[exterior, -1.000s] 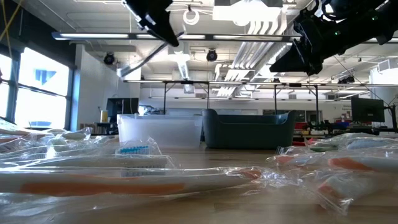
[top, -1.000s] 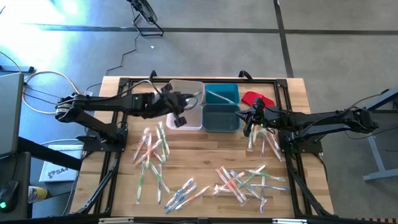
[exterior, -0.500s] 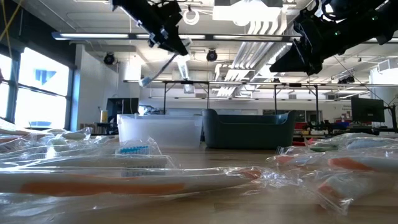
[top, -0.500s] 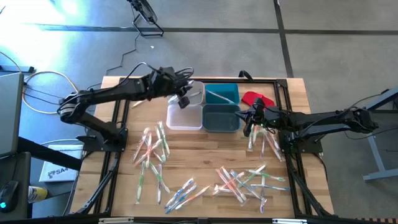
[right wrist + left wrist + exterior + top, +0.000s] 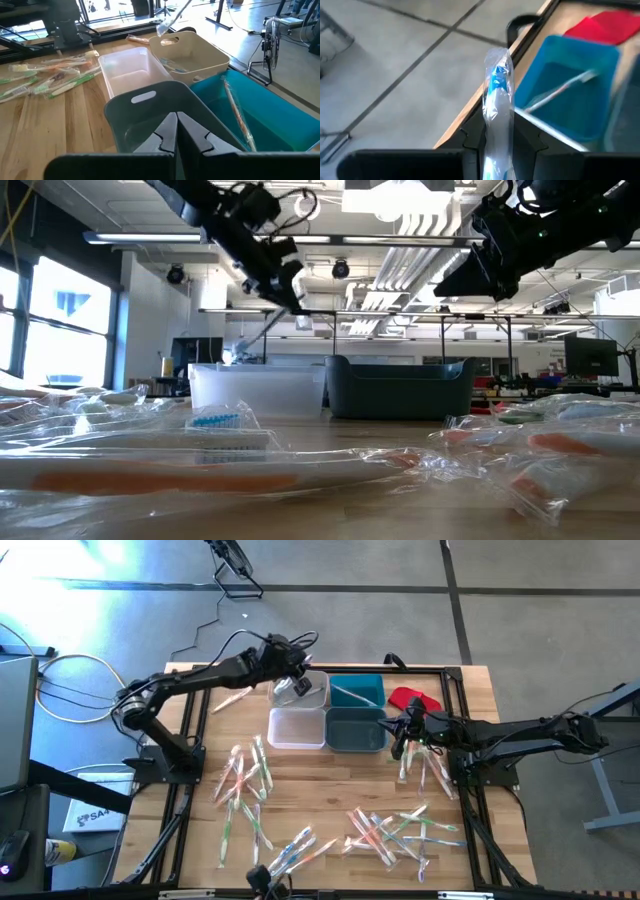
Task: Pick & Place Toothbrushes
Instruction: Put the blue toothbrush into the white bin
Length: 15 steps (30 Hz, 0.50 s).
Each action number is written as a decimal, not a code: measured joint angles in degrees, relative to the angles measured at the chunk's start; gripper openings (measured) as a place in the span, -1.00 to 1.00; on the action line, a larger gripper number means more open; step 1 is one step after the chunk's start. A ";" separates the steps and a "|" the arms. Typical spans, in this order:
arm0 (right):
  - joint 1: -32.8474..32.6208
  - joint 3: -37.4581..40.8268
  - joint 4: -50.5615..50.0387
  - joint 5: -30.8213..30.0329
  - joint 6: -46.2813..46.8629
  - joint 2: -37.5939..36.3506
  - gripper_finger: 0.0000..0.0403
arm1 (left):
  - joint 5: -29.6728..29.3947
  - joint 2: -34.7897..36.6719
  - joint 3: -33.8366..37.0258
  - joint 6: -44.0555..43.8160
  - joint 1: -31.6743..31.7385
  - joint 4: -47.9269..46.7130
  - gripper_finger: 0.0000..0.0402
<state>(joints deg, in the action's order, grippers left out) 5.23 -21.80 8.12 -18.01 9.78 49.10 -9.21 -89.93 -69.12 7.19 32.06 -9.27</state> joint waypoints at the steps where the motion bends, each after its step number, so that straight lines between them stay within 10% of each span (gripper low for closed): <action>1: 0.00 0.00 -0.02 -0.01 -0.15 0.00 -0.99 | 0.01 -0.76 0.00 -0.08 0.39 -0.11 -0.71; 15: 0.00 0.00 -0.02 -0.01 -0.62 0.00 -0.99 | 2.51 -8.60 0.00 -1.95 1.31 3.06 -0.71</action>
<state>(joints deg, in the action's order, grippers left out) 5.23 -21.80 8.10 -18.02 9.17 49.10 -6.70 -98.53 -69.12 5.24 33.36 -6.21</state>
